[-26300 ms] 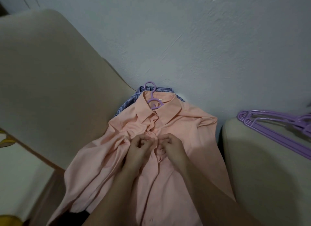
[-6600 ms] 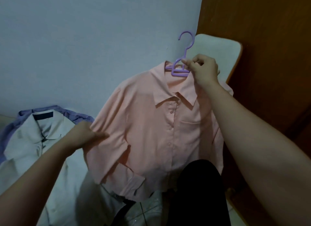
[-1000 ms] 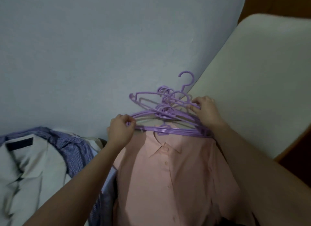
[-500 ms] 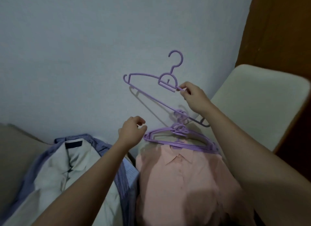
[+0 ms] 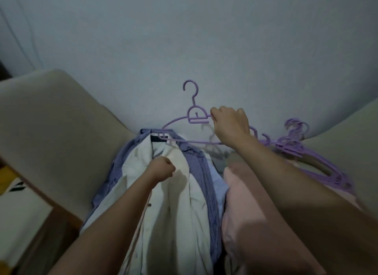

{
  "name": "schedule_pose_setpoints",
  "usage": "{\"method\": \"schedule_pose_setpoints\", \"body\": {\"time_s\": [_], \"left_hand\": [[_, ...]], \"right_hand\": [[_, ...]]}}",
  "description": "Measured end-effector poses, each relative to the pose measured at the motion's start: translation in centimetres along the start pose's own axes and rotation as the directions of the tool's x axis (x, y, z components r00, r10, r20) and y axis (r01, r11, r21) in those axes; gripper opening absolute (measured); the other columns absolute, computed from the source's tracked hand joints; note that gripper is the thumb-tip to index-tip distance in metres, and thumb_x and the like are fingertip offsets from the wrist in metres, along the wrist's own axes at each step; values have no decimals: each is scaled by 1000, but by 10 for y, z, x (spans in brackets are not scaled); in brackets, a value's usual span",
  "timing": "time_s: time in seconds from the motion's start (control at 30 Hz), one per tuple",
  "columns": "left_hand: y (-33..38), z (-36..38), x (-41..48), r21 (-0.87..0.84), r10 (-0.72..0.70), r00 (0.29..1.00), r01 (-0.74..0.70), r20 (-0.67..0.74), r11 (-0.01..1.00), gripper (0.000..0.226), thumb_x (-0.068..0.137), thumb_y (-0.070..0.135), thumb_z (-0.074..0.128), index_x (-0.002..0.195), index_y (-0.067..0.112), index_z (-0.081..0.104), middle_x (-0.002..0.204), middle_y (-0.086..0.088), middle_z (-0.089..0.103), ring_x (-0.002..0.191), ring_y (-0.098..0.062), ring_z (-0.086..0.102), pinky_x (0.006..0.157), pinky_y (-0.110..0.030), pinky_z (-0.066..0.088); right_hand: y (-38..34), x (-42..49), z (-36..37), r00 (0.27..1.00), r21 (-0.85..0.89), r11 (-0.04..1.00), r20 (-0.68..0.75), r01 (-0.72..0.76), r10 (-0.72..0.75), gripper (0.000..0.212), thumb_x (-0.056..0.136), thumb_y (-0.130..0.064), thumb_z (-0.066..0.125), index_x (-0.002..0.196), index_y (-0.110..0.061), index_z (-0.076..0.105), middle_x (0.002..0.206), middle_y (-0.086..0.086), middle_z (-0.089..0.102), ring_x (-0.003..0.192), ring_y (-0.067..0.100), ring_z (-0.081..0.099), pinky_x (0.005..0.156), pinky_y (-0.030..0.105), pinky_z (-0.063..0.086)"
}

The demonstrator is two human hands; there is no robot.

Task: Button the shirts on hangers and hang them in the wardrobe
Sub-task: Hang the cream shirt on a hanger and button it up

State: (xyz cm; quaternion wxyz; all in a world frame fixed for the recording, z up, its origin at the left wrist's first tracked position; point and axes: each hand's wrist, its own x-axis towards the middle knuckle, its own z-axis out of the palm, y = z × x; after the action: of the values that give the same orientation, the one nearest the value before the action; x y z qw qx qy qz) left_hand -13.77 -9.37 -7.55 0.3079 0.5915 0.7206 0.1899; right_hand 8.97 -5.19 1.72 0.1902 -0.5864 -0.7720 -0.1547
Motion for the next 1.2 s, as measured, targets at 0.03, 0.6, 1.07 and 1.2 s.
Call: {"method": "schedule_pose_setpoints", "body": {"time_s": [0.03, 0.6, 1.07, 1.2], "left_hand": [[-12, -2, 8, -21, -39, 999, 38, -27, 999, 18, 91, 9, 61, 97, -2, 75, 91, -16, 76, 73, -27, 61, 67, -29, 48], [-83, 4, 133, 513, 12, 985, 80, -173, 854, 45, 104, 47, 38, 112, 12, 65, 113, -12, 65, 98, -33, 64, 78, -39, 48], [-81, -17, 135, 727, 146, 973, 32, -181, 686, 51, 104, 57, 32, 123, 24, 67, 109, -12, 70, 98, -35, 67, 73, -35, 42], [-83, -37, 129, 633, 99, 945, 128, -311, 764, 26, 99, 29, 50, 118, 18, 64, 108, -16, 68, 99, -39, 66, 76, -39, 49]], "right_hand": [[-5, 3, 11, 999, 29, 999, 29, -14, 13, 20, 100, -17, 42, 114, -17, 56, 110, 9, 62, 96, 34, 60, 71, 35, 29], [49, -2, 133, 955, 319, 922, 264, -220, 136, 21, 101, -30, 46, 98, -20, 64, 87, 9, 67, 82, 35, 61, 63, 35, 41], [31, 3, 143, 955, 422, 878, 275, -227, 114, 22, 101, -32, 50, 103, -17, 66, 90, 9, 69, 84, 32, 61, 72, 40, 52], [24, 5, 144, 938, 526, 808, 335, -265, 89, 19, 100, -29, 52, 102, -20, 69, 84, 2, 65, 80, 25, 60, 71, 35, 47]]}}
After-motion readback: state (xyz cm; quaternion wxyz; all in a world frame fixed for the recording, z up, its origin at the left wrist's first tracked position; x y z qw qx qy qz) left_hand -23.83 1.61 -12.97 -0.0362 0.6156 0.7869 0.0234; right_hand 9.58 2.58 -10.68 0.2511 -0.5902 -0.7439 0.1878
